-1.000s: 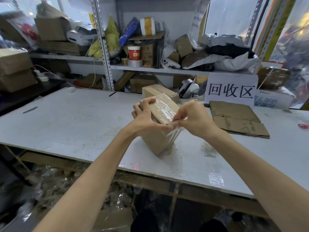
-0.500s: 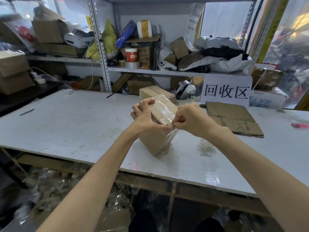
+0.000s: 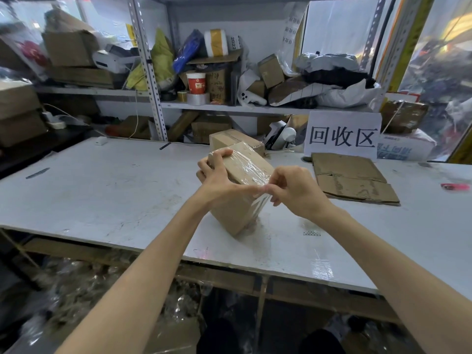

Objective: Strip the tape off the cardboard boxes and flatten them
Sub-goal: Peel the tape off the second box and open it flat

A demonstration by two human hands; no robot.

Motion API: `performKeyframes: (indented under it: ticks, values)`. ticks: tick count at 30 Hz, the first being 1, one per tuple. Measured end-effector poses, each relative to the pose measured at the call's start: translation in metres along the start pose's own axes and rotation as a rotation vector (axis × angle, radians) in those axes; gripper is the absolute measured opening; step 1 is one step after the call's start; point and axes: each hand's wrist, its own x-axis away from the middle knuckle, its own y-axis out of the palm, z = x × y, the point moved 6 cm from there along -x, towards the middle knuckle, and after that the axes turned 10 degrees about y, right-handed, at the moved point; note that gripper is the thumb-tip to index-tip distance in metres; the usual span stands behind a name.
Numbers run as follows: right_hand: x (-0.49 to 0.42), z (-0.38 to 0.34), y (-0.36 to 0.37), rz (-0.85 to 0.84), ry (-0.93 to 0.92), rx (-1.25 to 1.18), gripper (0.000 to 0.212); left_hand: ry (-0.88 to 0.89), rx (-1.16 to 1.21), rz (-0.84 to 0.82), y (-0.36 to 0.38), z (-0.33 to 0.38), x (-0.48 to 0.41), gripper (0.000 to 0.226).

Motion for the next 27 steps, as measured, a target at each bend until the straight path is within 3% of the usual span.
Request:
performKeyframes:
  ticks: [3,10,13,15,17,19,23,27]
  values:
    - [-0.004,0.004,0.005,-0.067,0.058,-0.064,0.014,-0.019,0.045,0.029,0.001,-0.002,0.000,0.105]
    - [-0.004,-0.013,0.005,0.005,-0.033,0.122,0.025,-0.049,0.129,0.041,0.004,-0.002,-0.007,0.095]
    - [-0.006,-0.001,0.002,-0.015,0.115,-0.276,0.010,-0.073,0.152,0.046,-0.001,-0.009,-0.005,0.097]
    - [-0.006,0.003,-0.008,0.023,0.174,-0.465,0.021,-0.082,0.159,0.028,-0.003,-0.011,-0.003,0.098]
    - [-0.011,-0.005,-0.019,0.117,0.081,-0.265,0.036,-0.067,0.142,-0.002,-0.001,-0.007,-0.004,0.098]
    - [-0.014,-0.014,-0.017,0.104,0.035,0.000,0.043,-0.043,0.103,-0.027,0.004,0.000,-0.006,0.096]
    - [-0.014,-0.016,-0.005,-0.017,-0.011,0.181,0.018,0.012,0.045,-0.052,0.007,0.008,-0.006,0.099]
    - [-0.007,-0.030,-0.006,-0.002,-0.201,0.332,0.007,0.023,0.016,-0.085,0.004,0.006,-0.005,0.098]
